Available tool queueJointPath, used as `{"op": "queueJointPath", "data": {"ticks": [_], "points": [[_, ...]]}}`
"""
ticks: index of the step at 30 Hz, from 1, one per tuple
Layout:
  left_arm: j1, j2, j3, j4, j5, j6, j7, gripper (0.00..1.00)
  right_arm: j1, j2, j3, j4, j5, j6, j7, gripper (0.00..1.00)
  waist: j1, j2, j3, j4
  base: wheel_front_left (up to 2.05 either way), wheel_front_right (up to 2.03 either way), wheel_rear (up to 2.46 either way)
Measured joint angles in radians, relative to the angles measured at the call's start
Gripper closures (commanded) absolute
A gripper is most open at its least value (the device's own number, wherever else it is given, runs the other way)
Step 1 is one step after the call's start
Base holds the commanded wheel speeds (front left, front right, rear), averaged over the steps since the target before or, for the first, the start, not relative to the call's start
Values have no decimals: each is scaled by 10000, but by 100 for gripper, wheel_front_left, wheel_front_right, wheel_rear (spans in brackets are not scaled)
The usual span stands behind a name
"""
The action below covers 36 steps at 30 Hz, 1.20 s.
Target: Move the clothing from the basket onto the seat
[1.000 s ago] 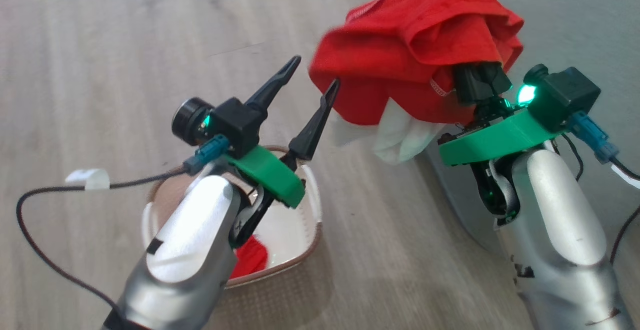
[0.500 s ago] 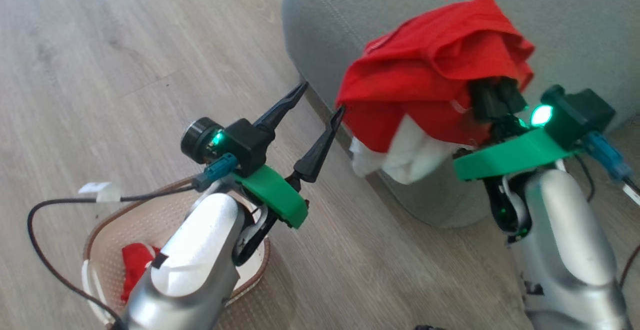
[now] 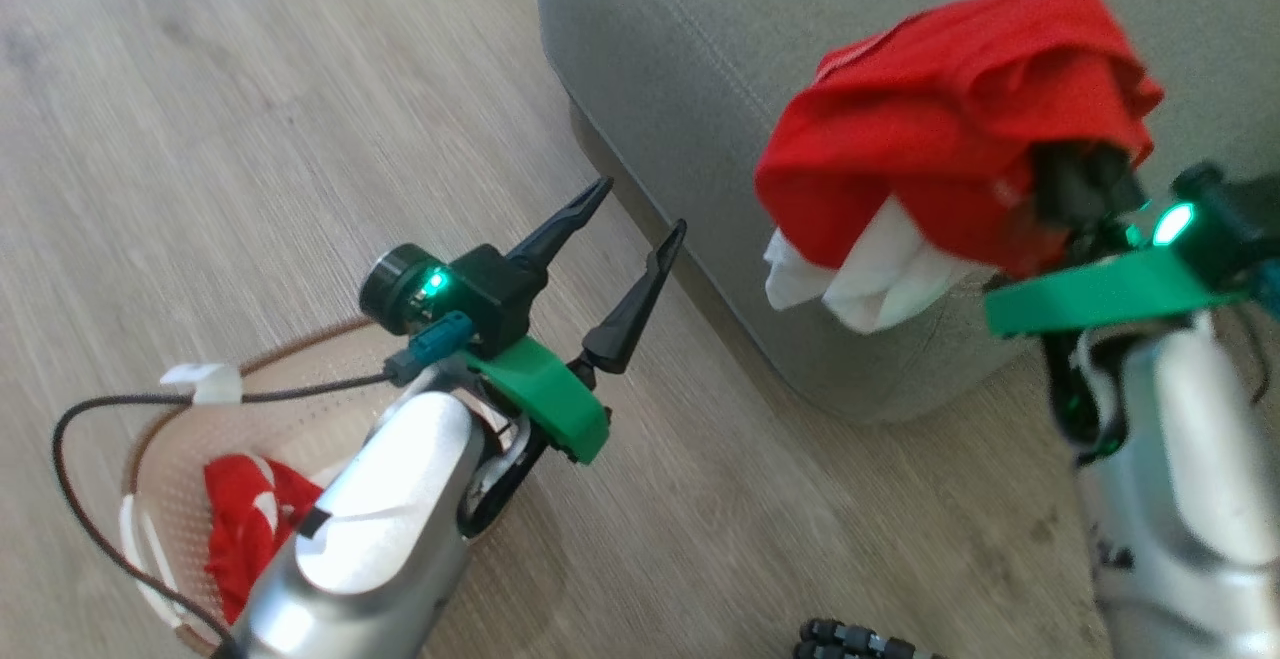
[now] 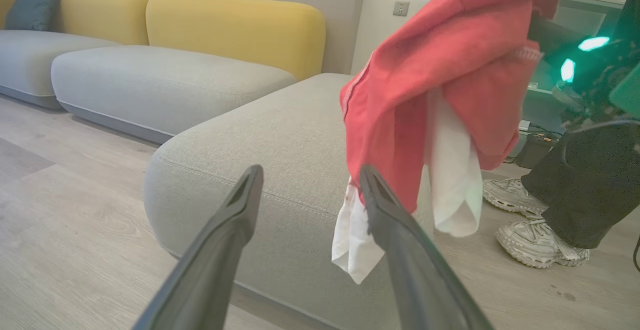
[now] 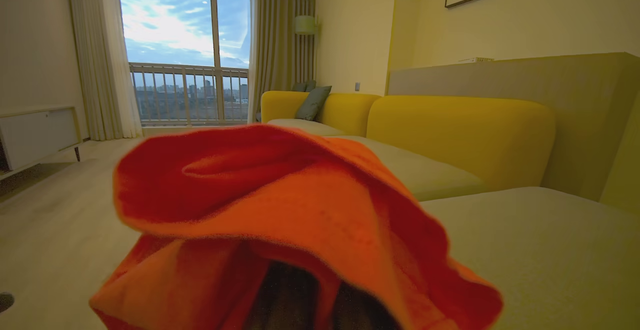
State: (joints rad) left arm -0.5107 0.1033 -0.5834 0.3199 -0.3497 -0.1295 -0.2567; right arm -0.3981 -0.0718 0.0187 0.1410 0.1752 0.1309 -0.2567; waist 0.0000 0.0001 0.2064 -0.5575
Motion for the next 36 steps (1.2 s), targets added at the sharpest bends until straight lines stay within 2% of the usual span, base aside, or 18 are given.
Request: {"op": "queueJointPath", "data": {"ticks": [12, 19, 25, 29, 31, 36], "points": [[-281, 1124, -13, -481, 96, 0, 0, 0, -2642, -324, -1244, 1461, -219, 0, 0, 100, 3, 0, 1792, -82, 0, 0, 0], [-585, 1714, -159, -694, 165, 0, 0, 0, -4491, -583, -2468, 2520, -128, 2, -2, 100, 4, 0, 3034, -39, 0, 0, 0], [-1073, 2021, -654, -719, 144, 0, 2, 0, -6017, -1290, -3287, 3584, -339, 2, -2, 100, 3, -1, 3976, 300, 0, 0, 0], [-1414, 2247, -725, -780, 59, 0, 2, 0, -7136, -2102, -4111, 4748, -796, 2, -2, 100, 1, -1, 4546, 809, 0, 0, 0], [-1446, 2282, -719, -794, 58, 0, 2, 0, -7347, -2253, -4347, 4974, -836, 2, -2, 100, 1, -1, 4647, 919, 0, 0, 0], [-1473, 2460, -757, -897, 58, 0, 2, 0, -8212, -2970, -5996, 5977, -951, 2, 12, 100, 2, -1, 5093, 1478, 0, 0, 0]]}}
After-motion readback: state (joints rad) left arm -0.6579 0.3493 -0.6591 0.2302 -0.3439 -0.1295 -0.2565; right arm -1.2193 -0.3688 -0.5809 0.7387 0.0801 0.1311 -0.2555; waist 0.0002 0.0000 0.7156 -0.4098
